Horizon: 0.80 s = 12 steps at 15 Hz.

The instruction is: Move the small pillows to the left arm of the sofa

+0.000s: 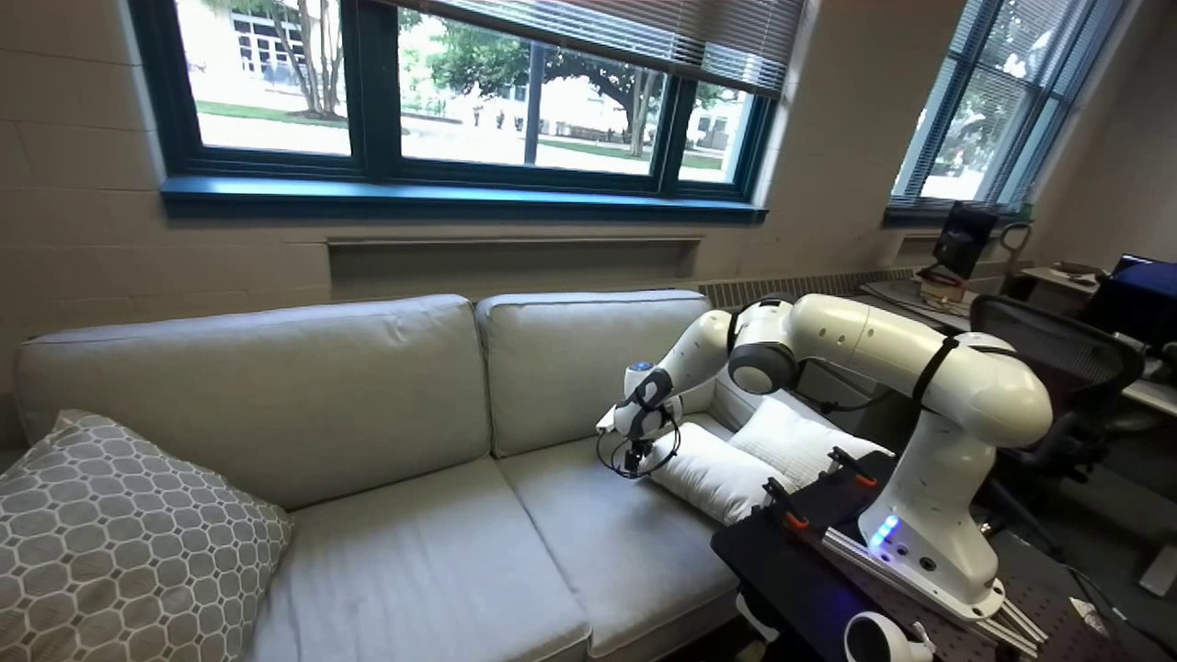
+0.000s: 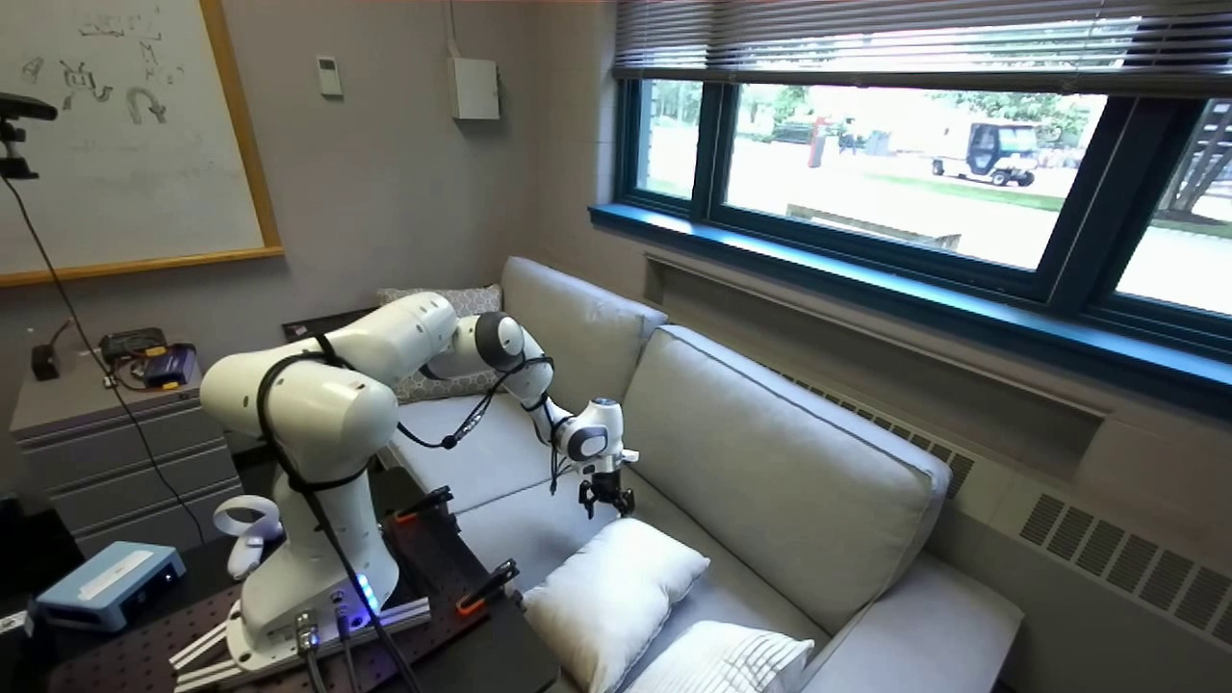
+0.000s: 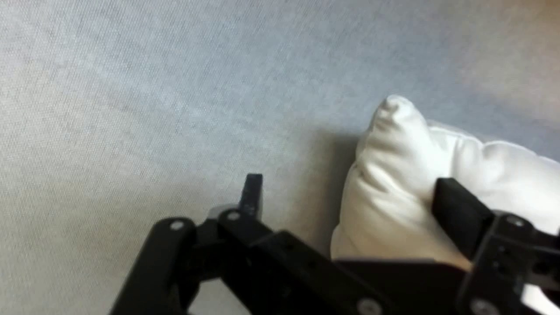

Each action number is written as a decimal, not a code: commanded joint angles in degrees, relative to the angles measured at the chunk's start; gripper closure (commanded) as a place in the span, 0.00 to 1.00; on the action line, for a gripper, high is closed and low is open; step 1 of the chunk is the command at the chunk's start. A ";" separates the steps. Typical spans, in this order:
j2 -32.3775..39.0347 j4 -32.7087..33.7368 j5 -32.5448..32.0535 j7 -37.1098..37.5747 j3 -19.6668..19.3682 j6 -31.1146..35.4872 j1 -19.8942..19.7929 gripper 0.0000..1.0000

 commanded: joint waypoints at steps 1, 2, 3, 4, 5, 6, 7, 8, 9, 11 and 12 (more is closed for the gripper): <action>0.01 -3.44 8.06 -1.02 -5.11 -4.23 4.57 0.00; 0.01 -5.13 9.76 -1.06 -7.49 -4.65 6.73 0.25; 0.01 -6.55 11.10 -1.09 -9.32 -4.67 8.27 0.25; 0.01 -7.74 11.82 -1.09 -10.78 -4.94 9.49 0.34; 0.00 -9.37 12.34 -1.09 -12.54 -5.22 10.97 0.41; -0.02 -10.82 12.83 -1.09 -13.94 -5.52 12.21 0.51; -0.03 -12.23 13.11 -1.09 -15.19 -5.83 13.25 0.58; -0.04 -13.73 13.13 -1.09 -16.45 -5.97 14.33 0.65; -0.05 -14.90 13.15 -1.09 -17.49 -6.24 15.22 0.73; -0.07 -17.02 13.08 -1.09 -19.33 -6.16 16.89 0.86; -0.08 -17.98 13.25 -1.09 -20.35 -6.00 17.85 0.94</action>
